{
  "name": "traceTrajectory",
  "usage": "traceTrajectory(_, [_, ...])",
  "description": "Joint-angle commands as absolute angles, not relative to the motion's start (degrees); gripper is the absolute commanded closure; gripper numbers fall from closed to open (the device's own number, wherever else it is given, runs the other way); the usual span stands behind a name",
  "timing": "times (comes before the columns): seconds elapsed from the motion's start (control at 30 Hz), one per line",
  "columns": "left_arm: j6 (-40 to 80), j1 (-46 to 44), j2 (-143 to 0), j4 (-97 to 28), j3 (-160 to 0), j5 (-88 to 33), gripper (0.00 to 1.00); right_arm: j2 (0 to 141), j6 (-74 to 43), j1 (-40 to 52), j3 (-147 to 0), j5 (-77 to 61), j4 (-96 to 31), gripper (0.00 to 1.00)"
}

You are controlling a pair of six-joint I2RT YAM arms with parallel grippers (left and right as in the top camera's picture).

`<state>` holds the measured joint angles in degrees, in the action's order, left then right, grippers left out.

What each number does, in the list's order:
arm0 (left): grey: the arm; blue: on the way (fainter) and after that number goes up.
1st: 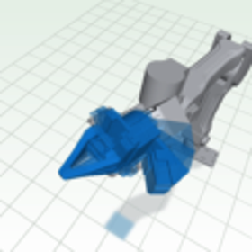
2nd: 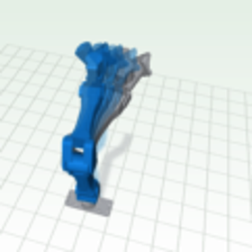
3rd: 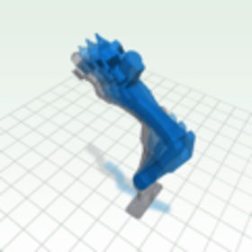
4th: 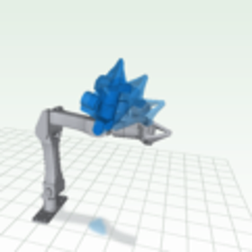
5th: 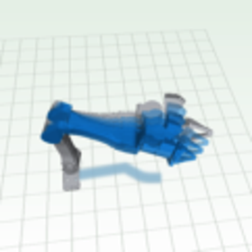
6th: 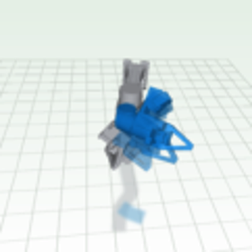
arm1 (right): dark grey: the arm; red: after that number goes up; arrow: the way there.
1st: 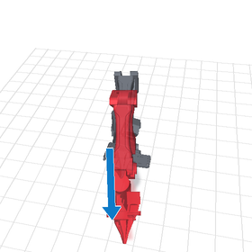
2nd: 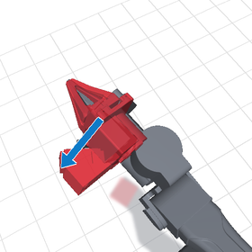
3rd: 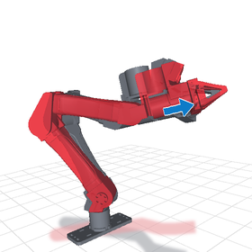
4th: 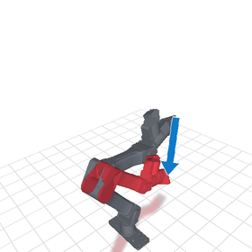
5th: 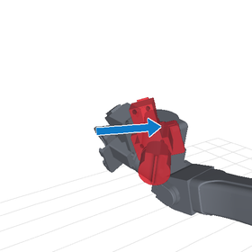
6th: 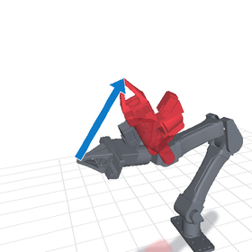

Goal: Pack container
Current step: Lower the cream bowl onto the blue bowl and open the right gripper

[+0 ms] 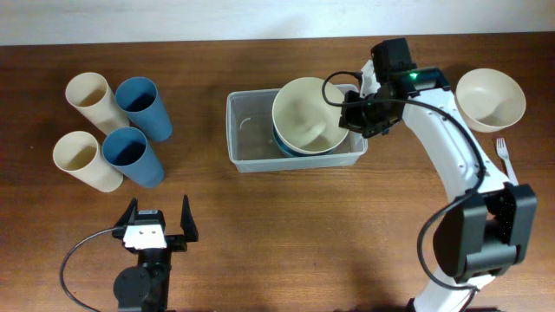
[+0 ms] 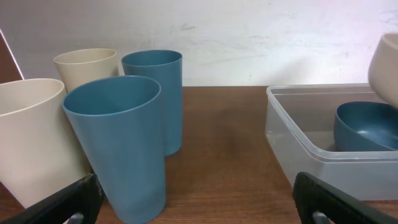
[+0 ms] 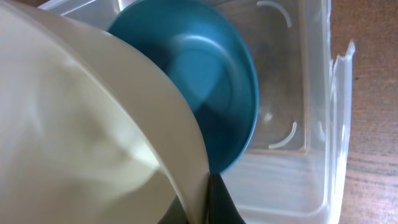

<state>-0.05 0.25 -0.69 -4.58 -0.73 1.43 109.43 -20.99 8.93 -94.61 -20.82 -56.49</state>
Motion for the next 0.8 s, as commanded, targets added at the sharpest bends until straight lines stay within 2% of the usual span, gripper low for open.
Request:
traceTrajectory(0.0, [-0.93, 0.49, -0.3, -4.75, -0.51, 0.82, 0.01, 111.22, -22.02, 9.06, -94.65, -20.91, -55.2, 0.96])
traceTrajectory(0.57, [-0.93, 0.51, -0.3, -4.75, -0.51, 0.82, 0.01, 113.51, -22.76, 9.06, -94.67, -20.29, -53.34, 0.9])
traceTrajectory(0.77, [-0.93, 0.49, -0.3, -4.75, -0.51, 0.82, 0.0, 113.51, -22.74, 9.06, -94.67, -20.29, -53.3, 0.69])
